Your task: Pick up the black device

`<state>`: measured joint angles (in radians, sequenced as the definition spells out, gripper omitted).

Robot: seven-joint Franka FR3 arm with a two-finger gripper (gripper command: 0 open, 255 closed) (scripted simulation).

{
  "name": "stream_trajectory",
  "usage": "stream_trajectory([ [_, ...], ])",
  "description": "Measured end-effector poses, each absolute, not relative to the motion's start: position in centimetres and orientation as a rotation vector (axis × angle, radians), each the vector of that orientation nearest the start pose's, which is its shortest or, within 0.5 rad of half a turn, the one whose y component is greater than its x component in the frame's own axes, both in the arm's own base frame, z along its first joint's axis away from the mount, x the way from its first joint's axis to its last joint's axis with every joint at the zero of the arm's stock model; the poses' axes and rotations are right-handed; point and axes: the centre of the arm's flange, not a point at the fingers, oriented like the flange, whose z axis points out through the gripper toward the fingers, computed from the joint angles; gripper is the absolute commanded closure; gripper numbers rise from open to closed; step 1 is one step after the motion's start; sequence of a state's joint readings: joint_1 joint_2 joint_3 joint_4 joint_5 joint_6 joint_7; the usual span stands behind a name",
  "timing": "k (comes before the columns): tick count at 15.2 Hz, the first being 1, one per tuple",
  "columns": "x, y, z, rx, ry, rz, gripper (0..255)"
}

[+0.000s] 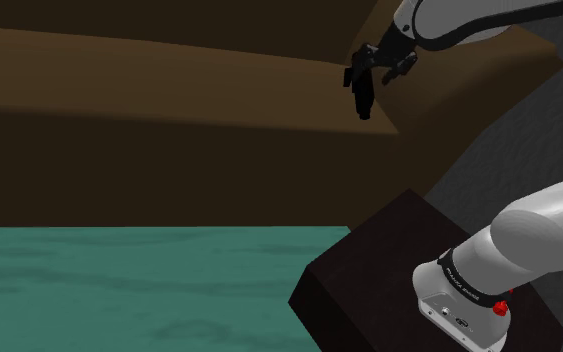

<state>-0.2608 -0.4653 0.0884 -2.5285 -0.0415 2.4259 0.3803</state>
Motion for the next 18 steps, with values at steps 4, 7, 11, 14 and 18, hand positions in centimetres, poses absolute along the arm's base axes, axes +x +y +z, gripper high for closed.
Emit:
stream_trajectory([
  [4,42.6,-7.7,45.4,-3.007,0.837,-0.591,0],
  [7,42.5,-7.8,44.1,-3.007,0.838,-0.592,0],
  [11,42.6,-7.6,43.7,-3.006,0.838,-0.593,255],
  [14,42.6,-7.6,43.7,-3.006,0.838,-0.594,255],
  [18,42.6,-7.6,43.7,-3.006,0.837,-0.595,255],
])
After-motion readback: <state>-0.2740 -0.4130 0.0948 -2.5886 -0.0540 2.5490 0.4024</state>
